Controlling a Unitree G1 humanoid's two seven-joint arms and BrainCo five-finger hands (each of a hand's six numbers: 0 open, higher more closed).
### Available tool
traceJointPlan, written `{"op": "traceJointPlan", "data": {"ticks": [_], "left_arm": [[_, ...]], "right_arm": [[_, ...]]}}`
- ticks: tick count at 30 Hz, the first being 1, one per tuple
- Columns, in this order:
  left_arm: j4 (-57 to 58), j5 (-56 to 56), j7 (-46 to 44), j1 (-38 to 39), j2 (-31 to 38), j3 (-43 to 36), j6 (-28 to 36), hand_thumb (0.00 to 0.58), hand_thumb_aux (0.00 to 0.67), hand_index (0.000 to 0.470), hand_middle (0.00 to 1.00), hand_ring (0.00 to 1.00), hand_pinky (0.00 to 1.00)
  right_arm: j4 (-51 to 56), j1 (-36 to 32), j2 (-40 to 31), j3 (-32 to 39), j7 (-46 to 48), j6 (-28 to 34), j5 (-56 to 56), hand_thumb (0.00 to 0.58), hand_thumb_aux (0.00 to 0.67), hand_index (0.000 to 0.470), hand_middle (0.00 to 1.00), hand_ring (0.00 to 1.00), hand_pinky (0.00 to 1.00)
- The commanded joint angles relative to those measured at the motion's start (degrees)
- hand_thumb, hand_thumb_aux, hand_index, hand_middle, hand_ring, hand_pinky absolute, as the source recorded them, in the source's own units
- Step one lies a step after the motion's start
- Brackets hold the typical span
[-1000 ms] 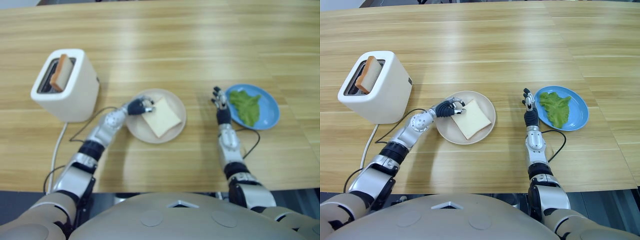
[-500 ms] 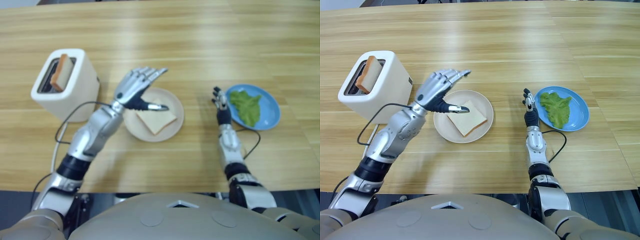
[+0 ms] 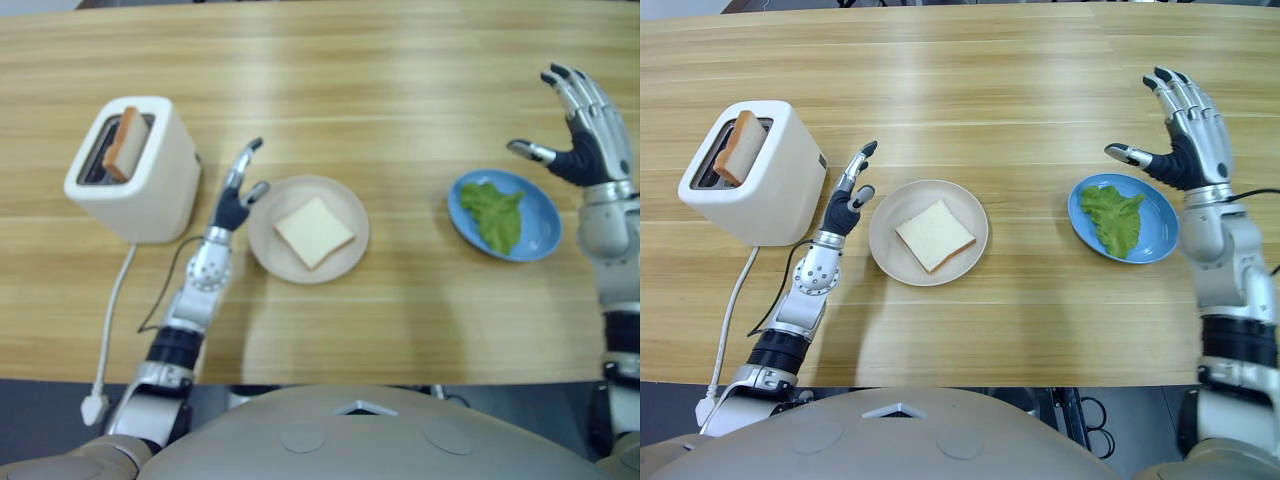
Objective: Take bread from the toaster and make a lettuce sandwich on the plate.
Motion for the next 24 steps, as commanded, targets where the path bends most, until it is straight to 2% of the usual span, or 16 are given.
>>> {"op": "traceJointPlan", "data": {"ticks": [1, 5, 10, 17, 24], "left_arm": [[1.46, 0.84, 0.49, 0.00, -0.44, 0.00, -1.32, 0.000, 0.000, 0.000, 0.00, 0.00, 0.00], [1.51, 1.42, 0.55, 0.19, -0.80, -0.45, -1.40, 0.000, 0.000, 0.000, 0.00, 0.00, 0.00], [1.45, 1.90, 0.56, 0.42, -1.16, -0.34, -1.30, 0.000, 0.000, 0.000, 0.00, 0.00, 0.00], [1.80, 1.93, 0.62, 0.27, -1.52, -0.01, -1.57, 0.000, 0.000, 0.000, 0.00, 0.00, 0.00], [2.07, 2.14, 0.46, 0.56, -1.80, -0.23, -1.39, 0.000, 0.000, 0.000, 0.00, 0.00, 0.00]], "right_arm": [[18.88, -6.24, -4.33, 10.14, -5.47, 3.02, -9.51, 0.000, 0.000, 0.000, 0.00, 0.00, 0.00], [35.00, -13.98, -3.08, 20.55, -9.52, 4.39, -14.71, 0.000, 0.000, 0.000, 0.00, 0.00, 0.00], [46.88, -19.94, 1.12, 29.30, -11.65, 5.71, -16.29, 0.000, 0.000, 0.000, 0.00, 0.00, 0.00], [52.22, -22.62, 4.41, 35.57, -12.84, 6.73, -15.31, 0.000, 0.000, 0.000, 0.00, 0.00, 0.00], [53.02, -23.34, 4.09, 38.33, -13.48, 7.05, -13.84, 0.000, 0.000, 0.000, 0.00, 0.00, 0.00]]}}
